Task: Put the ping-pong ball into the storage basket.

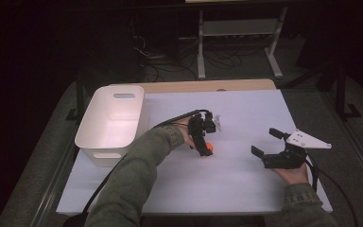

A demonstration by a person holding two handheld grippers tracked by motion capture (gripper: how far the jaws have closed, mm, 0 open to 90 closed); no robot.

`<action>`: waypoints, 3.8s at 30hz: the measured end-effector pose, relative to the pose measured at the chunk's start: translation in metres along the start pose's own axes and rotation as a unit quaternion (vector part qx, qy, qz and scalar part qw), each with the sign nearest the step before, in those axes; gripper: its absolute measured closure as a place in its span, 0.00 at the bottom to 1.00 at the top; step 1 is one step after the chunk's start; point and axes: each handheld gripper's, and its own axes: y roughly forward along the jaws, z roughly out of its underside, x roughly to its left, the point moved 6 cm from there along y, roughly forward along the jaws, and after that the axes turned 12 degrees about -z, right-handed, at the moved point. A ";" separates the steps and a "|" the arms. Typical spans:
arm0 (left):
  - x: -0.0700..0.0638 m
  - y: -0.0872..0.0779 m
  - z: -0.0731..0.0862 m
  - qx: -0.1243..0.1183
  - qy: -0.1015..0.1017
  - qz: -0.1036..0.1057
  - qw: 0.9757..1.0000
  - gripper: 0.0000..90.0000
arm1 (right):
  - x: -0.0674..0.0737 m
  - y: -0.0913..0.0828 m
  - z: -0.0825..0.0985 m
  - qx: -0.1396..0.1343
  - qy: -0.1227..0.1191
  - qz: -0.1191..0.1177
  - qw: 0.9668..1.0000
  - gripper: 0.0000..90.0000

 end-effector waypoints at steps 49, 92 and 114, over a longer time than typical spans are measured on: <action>-0.007 0.006 0.006 0.029 0.029 0.026 0.999 0.56 | 0.000 0.001 0.001 0.005 -0.003 -0.001 1.000 0.00; 0.003 -0.064 0.007 0.029 0.026 -0.001 0.999 0.56 | 0.002 0.000 0.000 0.002 0.000 0.001 1.000 0.00; 0.012 -0.103 0.011 0.020 0.021 -0.018 0.999 0.57 | 0.002 -0.005 0.002 0.003 -0.001 0.010 1.000 0.00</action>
